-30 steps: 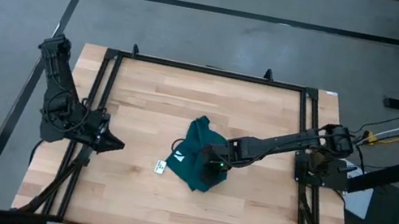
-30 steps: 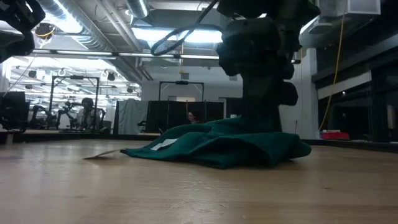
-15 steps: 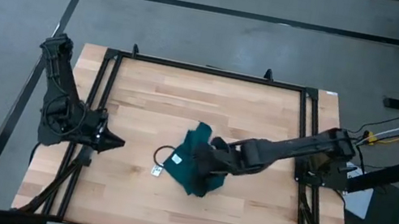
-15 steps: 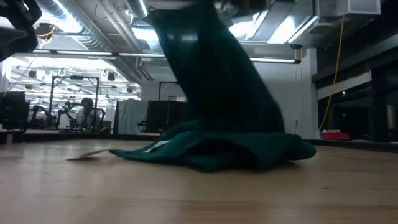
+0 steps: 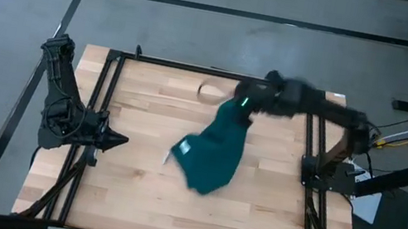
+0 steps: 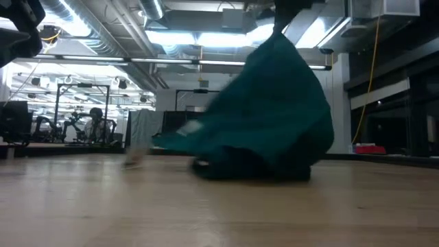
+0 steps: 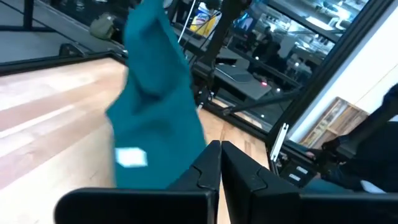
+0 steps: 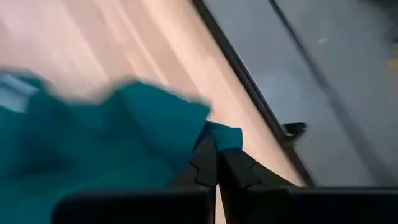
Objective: Fold microfiber towels
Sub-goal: Fold the green towel
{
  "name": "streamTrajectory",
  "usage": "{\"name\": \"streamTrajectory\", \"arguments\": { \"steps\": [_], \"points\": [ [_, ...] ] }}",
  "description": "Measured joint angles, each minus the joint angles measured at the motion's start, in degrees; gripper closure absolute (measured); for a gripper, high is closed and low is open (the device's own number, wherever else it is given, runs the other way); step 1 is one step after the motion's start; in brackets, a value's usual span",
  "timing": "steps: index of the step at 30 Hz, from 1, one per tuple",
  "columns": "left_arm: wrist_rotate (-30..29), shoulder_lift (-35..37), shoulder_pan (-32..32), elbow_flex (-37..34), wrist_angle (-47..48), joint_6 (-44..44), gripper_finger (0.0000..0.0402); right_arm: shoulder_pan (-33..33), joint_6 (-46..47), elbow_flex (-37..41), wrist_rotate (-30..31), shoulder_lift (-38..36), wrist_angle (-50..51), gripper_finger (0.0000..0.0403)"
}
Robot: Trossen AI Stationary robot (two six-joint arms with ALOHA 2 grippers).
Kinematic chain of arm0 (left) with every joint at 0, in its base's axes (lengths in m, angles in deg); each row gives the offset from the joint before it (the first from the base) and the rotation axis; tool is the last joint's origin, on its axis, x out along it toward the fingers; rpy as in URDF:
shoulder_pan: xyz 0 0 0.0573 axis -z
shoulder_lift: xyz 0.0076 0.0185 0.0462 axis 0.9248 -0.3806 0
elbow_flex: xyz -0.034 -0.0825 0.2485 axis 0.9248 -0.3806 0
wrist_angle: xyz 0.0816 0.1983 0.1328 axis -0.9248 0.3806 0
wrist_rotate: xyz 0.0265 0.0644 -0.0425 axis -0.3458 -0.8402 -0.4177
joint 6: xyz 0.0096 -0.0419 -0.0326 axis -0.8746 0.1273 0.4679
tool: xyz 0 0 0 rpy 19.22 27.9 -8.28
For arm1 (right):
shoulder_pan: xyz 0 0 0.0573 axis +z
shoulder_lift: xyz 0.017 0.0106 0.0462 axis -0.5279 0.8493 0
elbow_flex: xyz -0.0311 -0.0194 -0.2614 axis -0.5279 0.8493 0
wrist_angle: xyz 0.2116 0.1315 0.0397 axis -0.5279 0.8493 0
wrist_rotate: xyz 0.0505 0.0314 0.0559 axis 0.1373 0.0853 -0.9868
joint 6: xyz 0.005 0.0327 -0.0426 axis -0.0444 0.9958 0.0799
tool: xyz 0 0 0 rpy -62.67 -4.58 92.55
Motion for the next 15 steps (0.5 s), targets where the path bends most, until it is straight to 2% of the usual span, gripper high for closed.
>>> {"name": "streamTrajectory", "arguments": {
  "steps": [4,7,10,13,15],
  "points": [
    [0.2,-0.6,0.0,0.0,-2.6,-0.9,0.038,-6.0,0.4,4.1,-13.7,-6.2,-12.3,0.0337],
    [0.7,-1.1,0.0,0.0,-3.2,-1.2,0.0371,-5.1,2.6,10.8,-25.4,-9.9,-24.2,0.0282],
    [1.6,-2.2,0.0,0.0,-3.6,-1.1,0.0369,-0.5,9.4,20.4,-34.6,-12.1,-34.6,0.023],
    [1.8,-3.6,0.0,0.0,-4.1,-0.2,0.0374,10.8,18.9,31.7,-35.5,-12.5,-46.4,0.0198],
    [2.2,-4.6,-0.7,0.0,-4.8,-0.1,0.038,18.5,24.8,38.9,-31.5,-12.2,-52.4,0.0192]
  ]
}}
